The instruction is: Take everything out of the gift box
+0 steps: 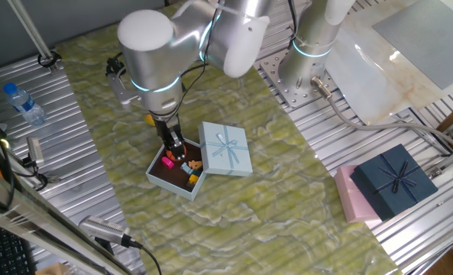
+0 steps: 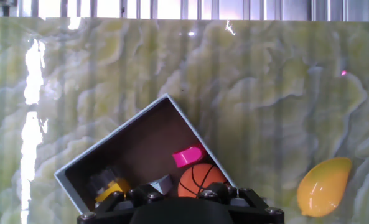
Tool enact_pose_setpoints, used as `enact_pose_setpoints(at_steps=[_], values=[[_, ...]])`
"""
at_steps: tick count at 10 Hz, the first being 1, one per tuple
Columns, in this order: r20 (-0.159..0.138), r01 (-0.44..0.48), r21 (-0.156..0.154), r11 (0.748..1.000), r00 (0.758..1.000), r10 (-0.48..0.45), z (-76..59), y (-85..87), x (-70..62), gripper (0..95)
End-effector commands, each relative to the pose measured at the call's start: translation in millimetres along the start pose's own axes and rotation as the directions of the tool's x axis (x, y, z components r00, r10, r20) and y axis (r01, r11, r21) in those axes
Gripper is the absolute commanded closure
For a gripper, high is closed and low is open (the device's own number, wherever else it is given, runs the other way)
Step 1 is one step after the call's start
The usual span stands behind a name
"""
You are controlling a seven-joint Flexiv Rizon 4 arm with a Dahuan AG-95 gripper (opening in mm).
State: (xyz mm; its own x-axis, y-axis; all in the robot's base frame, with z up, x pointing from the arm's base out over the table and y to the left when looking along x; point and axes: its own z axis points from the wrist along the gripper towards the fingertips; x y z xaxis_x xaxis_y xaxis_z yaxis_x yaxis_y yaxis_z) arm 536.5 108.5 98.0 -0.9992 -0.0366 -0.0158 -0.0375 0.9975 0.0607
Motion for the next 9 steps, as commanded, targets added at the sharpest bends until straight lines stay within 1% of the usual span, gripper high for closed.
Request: enact_pose_setpoints(at_steps=[1, 2, 3, 5, 9], values=[[-0.002, -0.002, 0.011, 1.0, 1.0, 0.002, 4.8, -0.3, 4.5, 38.0], [0.0, -0.002, 0.017, 1.0, 1.0, 0.002, 9.3, -0.3, 7.3, 38.0], [0.001, -0.005, 0.02, 1.0, 1.0, 0.005, 10.6, 0.8, 7.9, 38.0], [0.0, -0.021, 0.069, 0.997, 1.0, 0.021, 17.2, 9.3, 8.1, 38.0], [0.0, -0.016, 0.092, 0.996, 1.0, 0.016, 22.4, 6.2, 10.3, 38.0]])
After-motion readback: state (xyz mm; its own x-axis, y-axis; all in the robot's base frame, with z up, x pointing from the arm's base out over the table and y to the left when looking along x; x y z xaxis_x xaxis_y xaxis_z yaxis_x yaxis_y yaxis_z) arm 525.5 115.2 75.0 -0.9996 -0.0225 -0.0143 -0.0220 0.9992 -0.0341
